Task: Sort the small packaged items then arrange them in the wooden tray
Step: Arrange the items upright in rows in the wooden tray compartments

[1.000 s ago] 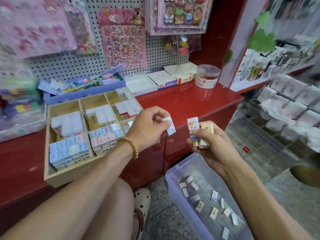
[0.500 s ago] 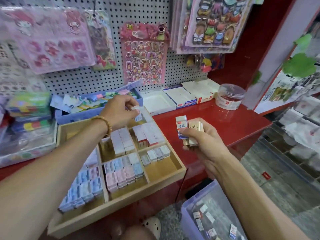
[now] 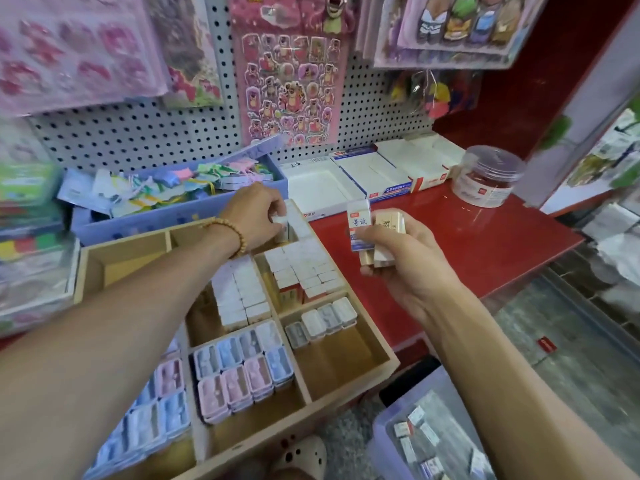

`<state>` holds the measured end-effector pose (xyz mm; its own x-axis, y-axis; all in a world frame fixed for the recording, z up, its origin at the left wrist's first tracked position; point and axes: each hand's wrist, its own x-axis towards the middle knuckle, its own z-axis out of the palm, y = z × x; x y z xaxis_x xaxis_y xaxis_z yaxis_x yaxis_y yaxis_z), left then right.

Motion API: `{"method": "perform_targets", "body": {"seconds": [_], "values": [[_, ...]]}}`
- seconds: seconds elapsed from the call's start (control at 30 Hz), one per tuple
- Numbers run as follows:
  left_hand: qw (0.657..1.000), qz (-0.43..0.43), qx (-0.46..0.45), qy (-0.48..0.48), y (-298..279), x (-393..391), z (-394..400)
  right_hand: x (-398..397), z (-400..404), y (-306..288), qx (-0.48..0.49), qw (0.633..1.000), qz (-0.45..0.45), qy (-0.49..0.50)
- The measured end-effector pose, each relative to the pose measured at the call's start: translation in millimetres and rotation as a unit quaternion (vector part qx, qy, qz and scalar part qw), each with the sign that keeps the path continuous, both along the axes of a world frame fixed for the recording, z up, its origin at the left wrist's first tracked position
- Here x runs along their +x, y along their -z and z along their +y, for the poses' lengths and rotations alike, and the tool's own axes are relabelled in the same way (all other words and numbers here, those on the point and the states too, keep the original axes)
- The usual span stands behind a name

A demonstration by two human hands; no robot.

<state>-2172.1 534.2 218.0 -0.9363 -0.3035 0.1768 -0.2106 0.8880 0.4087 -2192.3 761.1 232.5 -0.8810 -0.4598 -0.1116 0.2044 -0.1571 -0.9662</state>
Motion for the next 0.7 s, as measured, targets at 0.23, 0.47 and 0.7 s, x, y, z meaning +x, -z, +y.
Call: {"method": "perform_targets", "body": {"seconds": [0.23,0.47,0.7], "values": [[1.000,0.010,-0.016,-0.003,4,0,1,2,2,5,0.011,1.000,0.006,-0.005],[1.000,0.017,-0.002,-0.002,-14,19,4,20,7,-1,0.013,1.000,0.010,-0.022],[0.949,0.047,0.307,0.062,-56,71,46,56,8,-9,-0.004,0.998,0.014,-0.055]]}}
